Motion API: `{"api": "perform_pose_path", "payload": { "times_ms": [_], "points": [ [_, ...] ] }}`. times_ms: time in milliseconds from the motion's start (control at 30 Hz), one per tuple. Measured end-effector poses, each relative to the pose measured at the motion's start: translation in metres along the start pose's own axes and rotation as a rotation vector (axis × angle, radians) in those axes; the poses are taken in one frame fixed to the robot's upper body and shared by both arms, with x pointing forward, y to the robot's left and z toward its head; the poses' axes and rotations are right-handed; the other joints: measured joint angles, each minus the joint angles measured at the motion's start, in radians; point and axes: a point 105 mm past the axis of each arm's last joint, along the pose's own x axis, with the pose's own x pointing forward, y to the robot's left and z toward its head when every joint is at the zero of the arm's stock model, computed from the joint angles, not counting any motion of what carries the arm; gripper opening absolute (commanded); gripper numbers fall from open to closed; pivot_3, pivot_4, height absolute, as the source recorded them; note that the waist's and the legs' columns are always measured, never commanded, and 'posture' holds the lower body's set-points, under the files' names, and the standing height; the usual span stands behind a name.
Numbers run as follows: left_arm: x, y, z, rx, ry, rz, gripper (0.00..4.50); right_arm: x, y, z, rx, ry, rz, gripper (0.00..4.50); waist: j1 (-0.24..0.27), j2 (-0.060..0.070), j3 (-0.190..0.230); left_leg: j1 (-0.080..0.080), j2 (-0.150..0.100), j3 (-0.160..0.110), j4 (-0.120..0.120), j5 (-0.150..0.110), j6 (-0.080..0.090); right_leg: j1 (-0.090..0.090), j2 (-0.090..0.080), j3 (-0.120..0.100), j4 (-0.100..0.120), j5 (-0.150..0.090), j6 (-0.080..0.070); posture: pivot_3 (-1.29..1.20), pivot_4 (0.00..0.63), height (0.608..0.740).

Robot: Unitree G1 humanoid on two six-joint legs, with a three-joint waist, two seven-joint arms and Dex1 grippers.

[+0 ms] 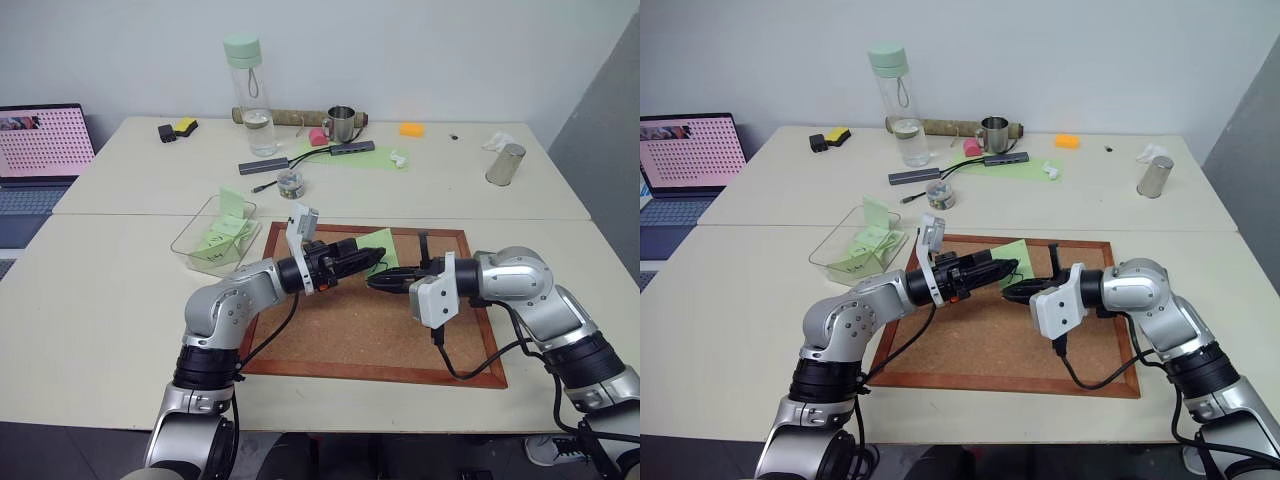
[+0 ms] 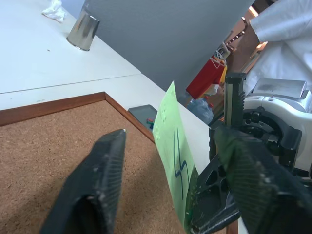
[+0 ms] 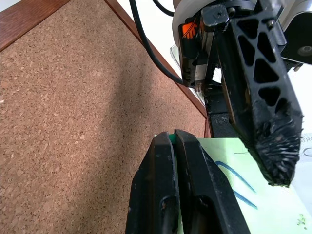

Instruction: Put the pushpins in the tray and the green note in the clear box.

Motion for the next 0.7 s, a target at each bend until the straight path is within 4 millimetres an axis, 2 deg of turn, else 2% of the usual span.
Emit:
{"api": "perform_pose_path", "payload": {
  "times_ms": [367, 700],
  "points": [
    [0.002, -0.001, -0.015, -0.014, 0.038, -0.004, 0.10, 0.004, 0.001, 0.002, 0.004, -0.016, 0.003, 0.00, 0.000, 0.000, 0.000, 0.000, 0.000, 0.000, 0.000, 0.000, 0.000, 0.000, 0.000, 0.000, 0.000, 0.000, 0.000, 0.00, 0.150, 0.740],
    [0.001, 0.004, -0.014, -0.012, 0.025, 0.019, 0.05, 0.004, 0.002, 0.006, 0.013, -0.036, -0.007, 0.00, 0.000, 0.000, 0.000, 0.000, 0.000, 0.000, 0.000, 0.000, 0.000, 0.000, 0.000, 0.000, 0.000, 0.000, 0.000, 0.00, 0.150, 0.740]
  ]
}}
